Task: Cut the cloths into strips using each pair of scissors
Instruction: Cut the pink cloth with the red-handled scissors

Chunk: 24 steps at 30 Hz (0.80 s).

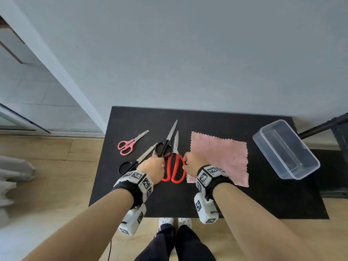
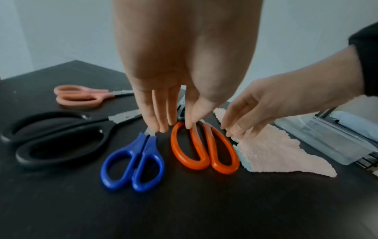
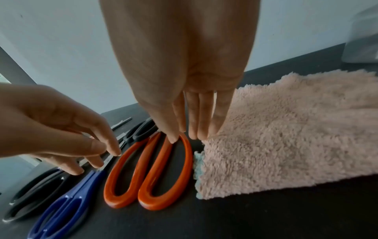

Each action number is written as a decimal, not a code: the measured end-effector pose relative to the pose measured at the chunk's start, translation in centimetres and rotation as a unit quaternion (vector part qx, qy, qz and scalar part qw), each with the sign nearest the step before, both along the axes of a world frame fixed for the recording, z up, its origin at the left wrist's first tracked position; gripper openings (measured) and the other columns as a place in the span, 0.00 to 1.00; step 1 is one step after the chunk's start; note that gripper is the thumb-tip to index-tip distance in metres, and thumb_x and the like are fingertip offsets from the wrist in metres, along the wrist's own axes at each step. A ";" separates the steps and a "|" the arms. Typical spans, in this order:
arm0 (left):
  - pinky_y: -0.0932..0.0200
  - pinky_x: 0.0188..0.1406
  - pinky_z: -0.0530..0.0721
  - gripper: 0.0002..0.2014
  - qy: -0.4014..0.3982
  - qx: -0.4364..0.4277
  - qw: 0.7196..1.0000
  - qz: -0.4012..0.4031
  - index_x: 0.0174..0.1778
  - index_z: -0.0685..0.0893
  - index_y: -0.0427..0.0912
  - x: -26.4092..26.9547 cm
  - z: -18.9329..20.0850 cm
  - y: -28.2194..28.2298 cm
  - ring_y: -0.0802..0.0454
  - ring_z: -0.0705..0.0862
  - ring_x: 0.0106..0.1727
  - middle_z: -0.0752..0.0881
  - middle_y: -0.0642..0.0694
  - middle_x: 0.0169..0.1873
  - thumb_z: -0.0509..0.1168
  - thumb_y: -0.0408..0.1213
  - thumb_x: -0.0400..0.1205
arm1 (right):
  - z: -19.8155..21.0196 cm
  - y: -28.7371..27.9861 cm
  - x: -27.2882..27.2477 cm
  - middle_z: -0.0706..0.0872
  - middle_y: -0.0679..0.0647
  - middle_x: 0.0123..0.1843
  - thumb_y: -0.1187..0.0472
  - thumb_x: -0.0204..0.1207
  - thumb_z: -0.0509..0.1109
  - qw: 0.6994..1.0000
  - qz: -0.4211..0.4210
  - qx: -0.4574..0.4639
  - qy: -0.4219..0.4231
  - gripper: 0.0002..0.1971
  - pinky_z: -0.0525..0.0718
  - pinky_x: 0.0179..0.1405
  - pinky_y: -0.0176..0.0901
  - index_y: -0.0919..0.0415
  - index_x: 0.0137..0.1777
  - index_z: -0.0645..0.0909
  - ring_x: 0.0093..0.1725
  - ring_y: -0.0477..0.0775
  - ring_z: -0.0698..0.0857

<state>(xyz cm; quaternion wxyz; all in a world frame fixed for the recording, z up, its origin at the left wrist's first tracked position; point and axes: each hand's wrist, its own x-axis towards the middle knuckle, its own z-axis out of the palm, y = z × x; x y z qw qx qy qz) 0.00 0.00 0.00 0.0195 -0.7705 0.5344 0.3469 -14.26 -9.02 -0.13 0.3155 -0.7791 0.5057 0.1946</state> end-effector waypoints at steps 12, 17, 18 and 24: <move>0.55 0.50 0.81 0.15 0.045 -0.006 0.996 0.078 0.61 0.81 0.43 -1.0 -2.5 0.5 0.44 0.82 0.52 0.72 0.47 0.65 0.59 0.26 0.80 | -2.6 -0.2 0.6 0.85 0.58 0.50 0.65 0.79 0.65 0.998 -0.038 -0.053 0.000 0.06 0.86 0.47 0.51 0.62 0.54 0.77 0.49 0.60 0.86; 0.60 0.41 0.74 0.14 0.068 -0.020 0.989 0.130 0.50 0.81 0.43 -1.6 -2.5 0.6 0.48 0.78 0.45 0.73 0.47 0.61 0.60 0.21 0.76 | -2.5 -0.4 0.7 0.78 0.55 0.35 0.63 0.78 0.66 0.998 -0.052 -0.026 0.018 0.09 0.80 0.35 0.46 0.60 0.38 0.70 0.37 0.58 0.80; 0.60 0.40 0.74 0.14 0.069 -0.023 0.987 0.142 0.47 0.80 0.44 -1.7 -2.5 0.7 0.48 0.77 0.45 0.74 0.46 0.59 0.60 0.20 0.76 | -2.5 -0.5 0.7 0.76 0.54 0.32 0.63 0.77 0.66 0.998 -0.060 -0.014 0.015 0.12 0.77 0.31 0.44 0.60 0.34 0.68 0.33 0.57 0.78; 0.62 0.31 0.72 0.11 0.098 -0.038 0.968 0.228 0.44 0.78 0.46 -2.4 -2.6 1.1 0.49 0.79 0.45 0.79 0.44 0.51 0.63 0.23 0.75 | -2.6 -0.8 0.1 0.76 0.56 0.27 0.65 0.75 0.69 0.994 -0.101 0.043 -0.027 0.14 0.77 0.26 0.43 0.62 0.29 0.70 0.25 0.54 0.75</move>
